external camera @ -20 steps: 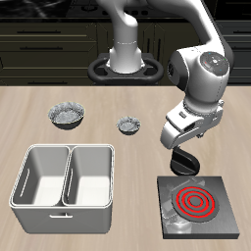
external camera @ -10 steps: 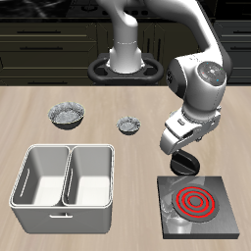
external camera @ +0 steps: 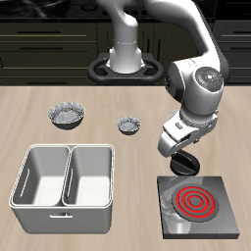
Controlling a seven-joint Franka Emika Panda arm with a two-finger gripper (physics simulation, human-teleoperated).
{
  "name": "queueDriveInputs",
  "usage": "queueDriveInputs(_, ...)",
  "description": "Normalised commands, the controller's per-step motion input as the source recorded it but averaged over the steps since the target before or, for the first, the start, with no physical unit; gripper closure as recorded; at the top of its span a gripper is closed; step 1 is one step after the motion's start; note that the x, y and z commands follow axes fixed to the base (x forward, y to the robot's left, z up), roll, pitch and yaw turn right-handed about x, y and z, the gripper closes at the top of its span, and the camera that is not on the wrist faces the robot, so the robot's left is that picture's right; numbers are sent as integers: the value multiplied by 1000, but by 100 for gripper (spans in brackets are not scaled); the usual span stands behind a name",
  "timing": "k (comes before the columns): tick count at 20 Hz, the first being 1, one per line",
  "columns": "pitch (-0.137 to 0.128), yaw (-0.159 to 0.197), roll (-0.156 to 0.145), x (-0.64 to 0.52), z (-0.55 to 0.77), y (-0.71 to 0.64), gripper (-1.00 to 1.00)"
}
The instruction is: Turn off the flat stove and place the largest bowl on it
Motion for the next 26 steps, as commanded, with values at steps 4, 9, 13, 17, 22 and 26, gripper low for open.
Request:
queueDriveInputs(4, 12, 7, -6, -19, -68, -47, -100)
queueDriveInputs(9, 6, -3, -3, 2, -54, -20, -100)
queueDriveInputs(13, 26, 10, 3, 9, -192, 15, -100)
queueDriveInputs(17, 16, 6, -6, 10, -124, -24, -100)
queueDriveInputs(22, 12, -2, -6, 3, -69, -32, -100)
queueDriveInputs(26, 33, 6, 2, -4, -192, -9, -100)
